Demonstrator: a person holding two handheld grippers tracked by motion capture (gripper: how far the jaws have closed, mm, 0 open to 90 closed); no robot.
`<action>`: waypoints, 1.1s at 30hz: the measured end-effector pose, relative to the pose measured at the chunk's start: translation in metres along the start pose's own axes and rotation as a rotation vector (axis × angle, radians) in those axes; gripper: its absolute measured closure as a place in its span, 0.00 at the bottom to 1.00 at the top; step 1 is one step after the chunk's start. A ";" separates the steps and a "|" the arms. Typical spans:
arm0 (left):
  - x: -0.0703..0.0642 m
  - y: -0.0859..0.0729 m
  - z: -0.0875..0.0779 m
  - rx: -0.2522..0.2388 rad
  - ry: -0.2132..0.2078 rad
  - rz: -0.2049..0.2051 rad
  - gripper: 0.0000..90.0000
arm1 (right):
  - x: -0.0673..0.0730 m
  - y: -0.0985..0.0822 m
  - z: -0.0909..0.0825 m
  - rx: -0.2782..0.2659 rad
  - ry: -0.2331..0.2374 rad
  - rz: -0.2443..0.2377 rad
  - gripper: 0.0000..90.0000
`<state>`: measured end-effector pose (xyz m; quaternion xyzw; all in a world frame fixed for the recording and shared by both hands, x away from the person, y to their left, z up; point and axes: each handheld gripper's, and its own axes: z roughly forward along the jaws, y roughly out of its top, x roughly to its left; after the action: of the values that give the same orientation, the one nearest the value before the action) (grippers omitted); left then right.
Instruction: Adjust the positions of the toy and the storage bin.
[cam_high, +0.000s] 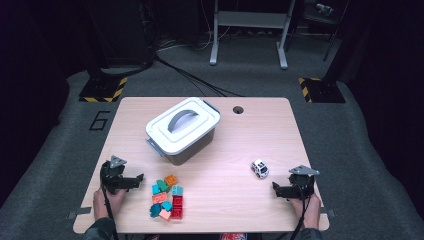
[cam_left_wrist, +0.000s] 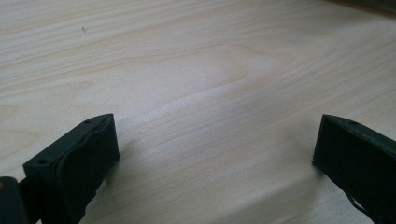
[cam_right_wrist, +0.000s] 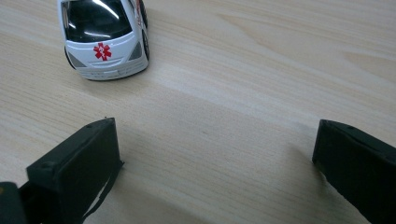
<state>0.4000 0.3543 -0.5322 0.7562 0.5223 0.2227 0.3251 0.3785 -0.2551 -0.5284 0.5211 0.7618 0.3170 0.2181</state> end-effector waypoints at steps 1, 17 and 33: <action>0.000 0.000 0.000 -0.001 0.000 0.000 0.00 | -0.001 0.001 0.001 0.006 0.004 0.001 0.00; 0.001 0.001 0.000 0.006 0.000 0.002 0.00 | 0.015 0.025 0.001 0.019 0.056 -0.067 0.00; 0.001 0.001 0.001 0.002 0.004 -0.005 0.00 | 0.037 0.062 0.020 -0.008 0.119 -0.102 0.02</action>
<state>0.4014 0.3546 -0.5320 0.7548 0.5251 0.2228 0.3238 0.4189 -0.1999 -0.4984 0.4610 0.7977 0.3392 0.1902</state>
